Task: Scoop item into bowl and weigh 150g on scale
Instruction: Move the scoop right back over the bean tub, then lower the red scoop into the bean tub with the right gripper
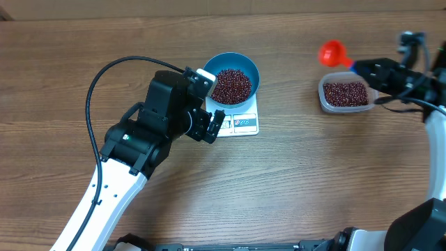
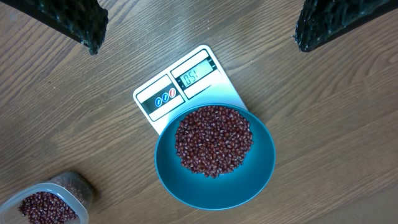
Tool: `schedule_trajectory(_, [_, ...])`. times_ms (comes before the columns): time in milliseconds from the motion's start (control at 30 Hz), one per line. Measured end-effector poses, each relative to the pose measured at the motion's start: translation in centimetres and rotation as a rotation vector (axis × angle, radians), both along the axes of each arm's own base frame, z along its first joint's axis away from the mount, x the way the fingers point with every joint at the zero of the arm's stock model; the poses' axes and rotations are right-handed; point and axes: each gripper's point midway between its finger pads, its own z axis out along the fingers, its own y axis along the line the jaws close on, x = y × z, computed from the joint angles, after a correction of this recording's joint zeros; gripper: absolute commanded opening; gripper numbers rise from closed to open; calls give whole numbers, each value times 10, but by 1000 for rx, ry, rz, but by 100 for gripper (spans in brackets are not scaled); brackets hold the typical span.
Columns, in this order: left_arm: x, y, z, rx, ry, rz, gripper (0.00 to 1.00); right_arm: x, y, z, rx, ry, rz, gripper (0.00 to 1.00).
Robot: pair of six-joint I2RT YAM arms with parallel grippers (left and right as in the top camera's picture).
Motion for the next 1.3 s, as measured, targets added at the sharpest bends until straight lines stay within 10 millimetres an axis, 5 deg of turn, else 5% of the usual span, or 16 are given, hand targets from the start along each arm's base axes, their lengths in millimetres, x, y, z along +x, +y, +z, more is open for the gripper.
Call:
schedule_trajectory(267, [0,0,0,0,0,0,100,-19,-47,-17,-6,113,-158,4])
schedule_trajectory(600, [0,0,0,0,0,-1,100,-27,-54,-30,-41,183,-201,4])
schedule_trajectory(767, [0,0,0,0,0,0,100,-28,-57,-32,-53,196,-212,15])
schedule_trajectory(1300, [0,0,0,0,0,0,100,-27,-49,-38,-92,220,-205,20])
